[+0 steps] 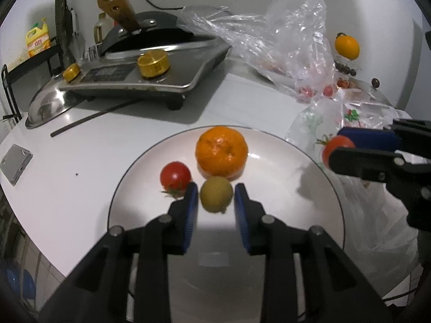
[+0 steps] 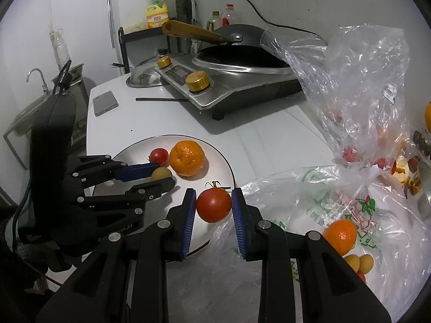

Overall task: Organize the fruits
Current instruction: 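Open the left gripper to set the yellow fruit on the plate while the right gripper lowers the tomato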

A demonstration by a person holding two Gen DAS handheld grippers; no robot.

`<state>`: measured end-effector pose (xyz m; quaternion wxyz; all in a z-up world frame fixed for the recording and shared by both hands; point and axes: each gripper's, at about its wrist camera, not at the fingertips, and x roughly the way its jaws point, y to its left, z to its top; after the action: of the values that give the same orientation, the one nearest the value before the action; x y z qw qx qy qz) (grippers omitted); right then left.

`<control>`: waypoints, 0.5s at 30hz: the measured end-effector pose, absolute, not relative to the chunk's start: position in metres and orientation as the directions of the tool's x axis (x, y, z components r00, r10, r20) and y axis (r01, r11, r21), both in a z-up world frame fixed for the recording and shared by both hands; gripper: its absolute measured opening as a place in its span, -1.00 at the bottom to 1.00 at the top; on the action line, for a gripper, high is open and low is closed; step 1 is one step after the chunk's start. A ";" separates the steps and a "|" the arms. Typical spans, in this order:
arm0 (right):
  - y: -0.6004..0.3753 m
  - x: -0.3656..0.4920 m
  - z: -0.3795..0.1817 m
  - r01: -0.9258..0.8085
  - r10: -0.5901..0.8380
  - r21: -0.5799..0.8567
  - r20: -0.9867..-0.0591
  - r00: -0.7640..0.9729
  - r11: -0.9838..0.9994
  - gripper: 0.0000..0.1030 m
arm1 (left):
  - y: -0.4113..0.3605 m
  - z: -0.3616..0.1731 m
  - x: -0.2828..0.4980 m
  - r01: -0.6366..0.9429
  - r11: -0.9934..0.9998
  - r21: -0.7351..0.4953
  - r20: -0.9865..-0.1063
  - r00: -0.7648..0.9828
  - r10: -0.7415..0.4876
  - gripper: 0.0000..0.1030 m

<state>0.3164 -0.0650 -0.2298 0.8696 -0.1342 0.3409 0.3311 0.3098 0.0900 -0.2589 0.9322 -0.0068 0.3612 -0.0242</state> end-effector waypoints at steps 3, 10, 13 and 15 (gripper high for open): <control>-0.066 0.317 -0.231 -0.664 0.481 -0.008 -0.683 0.549 0.747 -0.43 | 0.090 -0.257 0.309 0.044 0.998 -0.032 -0.672 0.739 -0.054 -0.33; -0.063 0.312 -0.226 -0.664 0.477 -0.021 -0.679 0.559 0.748 -0.44 | 0.094 -0.245 0.293 0.052 0.998 -0.047 -0.646 0.760 -0.070 0.00; -0.059 0.307 -0.224 -0.667 0.477 -0.028 -0.678 0.560 0.744 -0.44 | 0.098 -0.239 0.285 0.047 0.998 -0.046 -0.636 0.769 -0.065 0.00; -0.054 0.304 -0.223 -0.672 0.478 -0.033 -0.677 0.559 0.740 -0.44 | 0.102 -0.236 0.280 0.041 0.998 -0.048 -0.632 0.772 -0.062 0.00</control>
<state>0.3037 -0.0545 -0.2228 0.8709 -0.1454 0.3339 0.3300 0.2797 0.1017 -0.2362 0.9413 -0.0156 0.3362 -0.0276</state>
